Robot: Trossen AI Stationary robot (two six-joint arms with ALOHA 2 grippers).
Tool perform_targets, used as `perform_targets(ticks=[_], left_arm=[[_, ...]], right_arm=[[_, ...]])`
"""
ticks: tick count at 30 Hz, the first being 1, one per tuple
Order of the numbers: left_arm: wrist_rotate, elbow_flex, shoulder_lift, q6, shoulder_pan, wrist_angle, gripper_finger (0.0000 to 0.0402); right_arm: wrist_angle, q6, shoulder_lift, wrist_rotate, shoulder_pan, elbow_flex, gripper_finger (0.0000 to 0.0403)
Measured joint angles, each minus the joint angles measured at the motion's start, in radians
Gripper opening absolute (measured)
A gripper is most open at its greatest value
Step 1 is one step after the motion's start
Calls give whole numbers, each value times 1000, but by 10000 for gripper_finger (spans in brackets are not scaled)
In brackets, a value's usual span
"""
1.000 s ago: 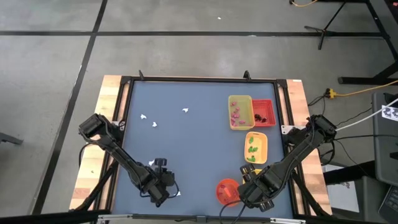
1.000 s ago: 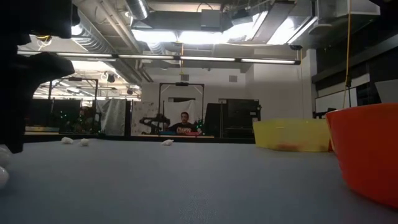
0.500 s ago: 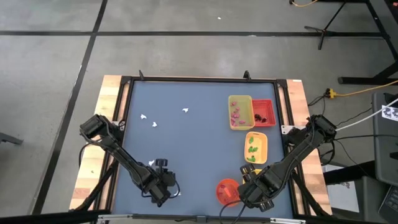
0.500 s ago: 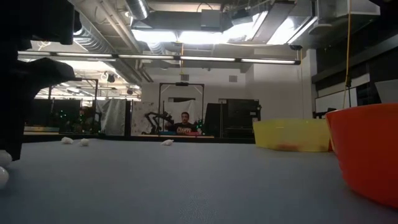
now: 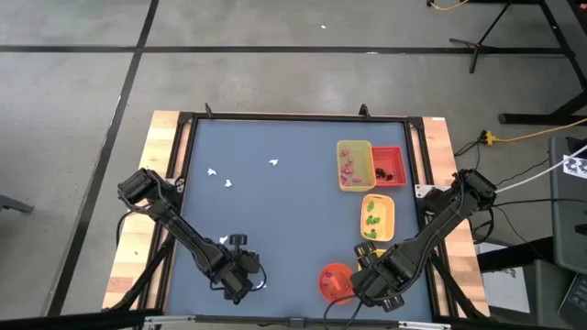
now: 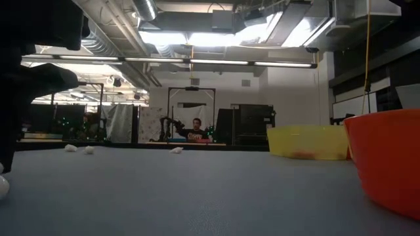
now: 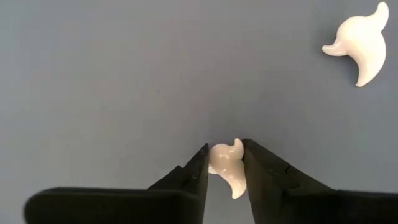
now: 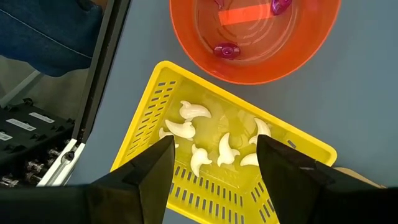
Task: Sort Halloween decoration
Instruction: Put the white ghost toy into the yellow box
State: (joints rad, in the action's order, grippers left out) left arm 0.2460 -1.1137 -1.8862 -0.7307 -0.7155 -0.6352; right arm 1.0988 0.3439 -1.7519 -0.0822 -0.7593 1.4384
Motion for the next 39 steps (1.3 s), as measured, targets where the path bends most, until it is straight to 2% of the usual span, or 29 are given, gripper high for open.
perform_targets(ticks=[5, 14, 22, 32, 39], left_arm=[[0, 1, -1, 0, 0, -1, 50], [-1, 2, 10, 0, 0, -3, 46], [-11, 7, 68, 0, 17, -1, 44], [-2, 6, 84, 7, 89, 206, 43], [2, 5, 85, 87, 149, 423, 44]], right_arm=[[0, 0, 0, 0, 0, 0, 225], [4, 0, 0, 0, 0, 0, 225], [132, -1, 0, -3, 0, 0, 225], [208, -15, 96, 189, 0, 0, 225], [215, -31, 204, 335, 0, 0, 225]])
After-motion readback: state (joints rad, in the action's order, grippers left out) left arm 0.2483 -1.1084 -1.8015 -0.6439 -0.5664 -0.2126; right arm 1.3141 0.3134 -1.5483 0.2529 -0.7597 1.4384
